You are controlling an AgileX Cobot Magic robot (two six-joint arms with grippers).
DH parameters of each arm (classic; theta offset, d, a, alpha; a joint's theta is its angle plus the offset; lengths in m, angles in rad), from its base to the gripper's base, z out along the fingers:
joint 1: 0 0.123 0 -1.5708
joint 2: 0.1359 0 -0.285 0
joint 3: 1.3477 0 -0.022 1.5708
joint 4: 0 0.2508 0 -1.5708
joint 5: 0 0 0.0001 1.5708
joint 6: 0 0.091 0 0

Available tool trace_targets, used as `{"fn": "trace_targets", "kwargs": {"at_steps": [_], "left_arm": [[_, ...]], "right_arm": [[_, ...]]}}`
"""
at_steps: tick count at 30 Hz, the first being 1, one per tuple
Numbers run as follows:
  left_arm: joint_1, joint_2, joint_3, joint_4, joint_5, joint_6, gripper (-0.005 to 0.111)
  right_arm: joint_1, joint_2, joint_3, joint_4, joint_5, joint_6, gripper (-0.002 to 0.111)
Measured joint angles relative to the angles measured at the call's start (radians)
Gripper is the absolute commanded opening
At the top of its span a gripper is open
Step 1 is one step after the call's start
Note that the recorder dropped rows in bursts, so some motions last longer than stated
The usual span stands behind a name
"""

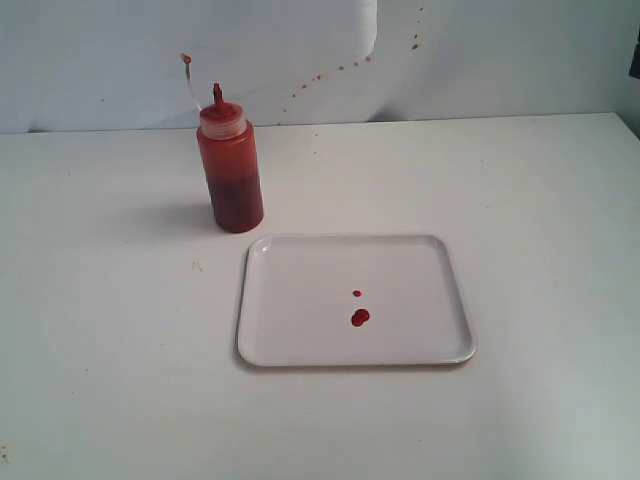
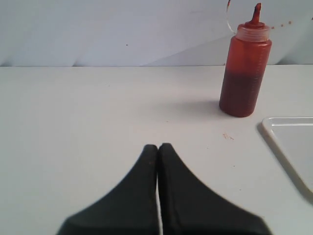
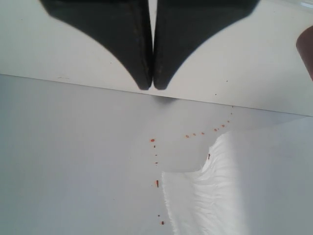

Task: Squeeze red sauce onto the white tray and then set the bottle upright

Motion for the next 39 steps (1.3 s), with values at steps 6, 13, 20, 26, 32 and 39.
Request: {"fn": "trace_targets", "kwargs": {"at_steps": [6,13,20,26,32,39], "left_arm": [[0.000,0.000,0.000,0.000,-0.002,-0.002,0.000],[0.000,0.000,0.000,0.000,-0.002,-0.002,0.000],[0.000,0.000,0.000,0.000,-0.002,-0.002,0.000],[0.000,0.000,0.000,0.000,-0.002,-0.002,0.000],[0.000,0.000,0.000,0.000,-0.002,-0.002,0.000],[0.000,0.000,0.000,0.000,-0.002,-0.004,0.000]], "right_arm": [[0.000,0.000,0.000,0.000,0.000,0.000,0.000],[0.000,0.000,0.000,0.000,0.000,0.000,0.000],[0.000,-0.002,0.000,0.000,0.000,0.000,0.000],[0.000,-0.180,0.000,0.001,-0.158,0.000,0.000],[0.000,-0.464,0.016,0.002,-0.296,0.029,0.000],[0.000,-0.852,0.145,0.002,-0.419,0.033,0.000]]}}
